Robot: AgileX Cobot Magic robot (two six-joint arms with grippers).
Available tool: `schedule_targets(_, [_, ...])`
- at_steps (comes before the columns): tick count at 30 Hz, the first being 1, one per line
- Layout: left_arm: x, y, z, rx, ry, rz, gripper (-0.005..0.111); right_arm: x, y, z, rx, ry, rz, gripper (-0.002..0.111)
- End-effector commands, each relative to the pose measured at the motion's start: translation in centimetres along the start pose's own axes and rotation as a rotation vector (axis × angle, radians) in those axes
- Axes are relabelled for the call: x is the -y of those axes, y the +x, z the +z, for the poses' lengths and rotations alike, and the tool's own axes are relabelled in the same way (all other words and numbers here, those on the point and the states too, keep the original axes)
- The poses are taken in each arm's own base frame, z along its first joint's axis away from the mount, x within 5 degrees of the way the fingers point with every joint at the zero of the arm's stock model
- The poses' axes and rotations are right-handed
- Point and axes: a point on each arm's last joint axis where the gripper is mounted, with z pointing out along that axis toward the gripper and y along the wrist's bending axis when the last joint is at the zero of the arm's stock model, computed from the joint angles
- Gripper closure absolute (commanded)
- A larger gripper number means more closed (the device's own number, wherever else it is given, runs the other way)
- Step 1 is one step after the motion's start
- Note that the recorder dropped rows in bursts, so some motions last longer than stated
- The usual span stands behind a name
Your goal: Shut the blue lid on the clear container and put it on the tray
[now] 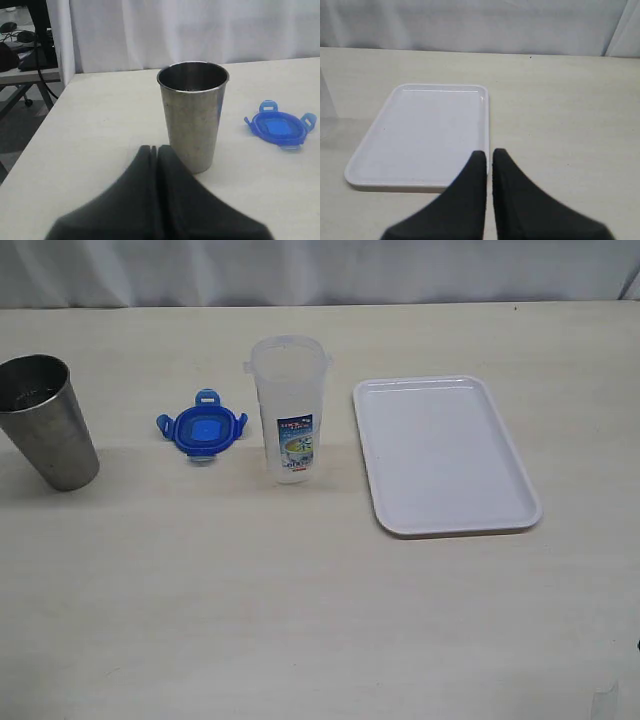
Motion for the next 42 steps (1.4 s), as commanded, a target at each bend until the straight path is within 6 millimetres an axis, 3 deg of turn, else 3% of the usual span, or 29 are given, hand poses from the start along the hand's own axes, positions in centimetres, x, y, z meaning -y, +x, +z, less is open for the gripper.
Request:
schedule_targets(1, [0.0, -0.1, 0.0, 0.018, -0.006, 0.009, 0.107, 0.0, 0.0, 0.0, 0.005, 0.005, -0.002, 0.104])
schedule_targets(13, [-0.3, -5.1, -1.6, 0.599, -0.019, -0.053, 0.107, 0.0, 0.0, 0.0, 0.005, 0.005, -0.002, 0.104])
schedule_targets(19, [-0.3, -6.0, -2.3, 0.725, 0.075, -0.303, 0.107, 0.0, 0.0, 0.0, 0.005, 0.005, -0.002, 0.104])
schedule_targets(25, [-0.4, -6.5, -2.7, 0.795, 0.084, -0.305, 0.105, 0.0, 0.0, 0.0, 0.005, 0.005, -0.002, 0.104])
schedule_targets(28, [-0.4, -6.7, -2.4, 0.788, 0.085, -0.306, 0.088, 0.0, 0.0, 0.0, 0.005, 0.005, -0.002, 0.104])
schedule_targets(31, [-0.3, -6.9, -1.8, 0.765, 0.086, -0.3, 0.056, 0.0, 0.0, 0.0, 0.005, 0.005, -0.002, 0.104])
schedule_targets(33, [-0.1, -7.0, -1.3, 0.748, 0.096, -0.26, 0.028, 0.0, 0.0, 0.0, 0.005, 0.005, -0.002, 0.104])
schedule_targets(35, [0.1, -7.1, -0.7, 0.727, 0.108, -0.227, 0.009, 0.0, 0.0, 0.0, 0.005, 0.005, -0.002, 0.104])
schedule_targets(37, [0.3, -7.0, 0.0, 0.688, 0.119, -0.195, 0.004, 0.0, 0.0, 0.0, 0.005, 0.005, -0.002, 0.104])
schedule_targets(42, [0.5, -6.5, 2.3, 0.552, 0.129, -0.196, 0.004, 0.0, 0.0, 0.0, 0.005, 0.005, -0.002, 0.104])
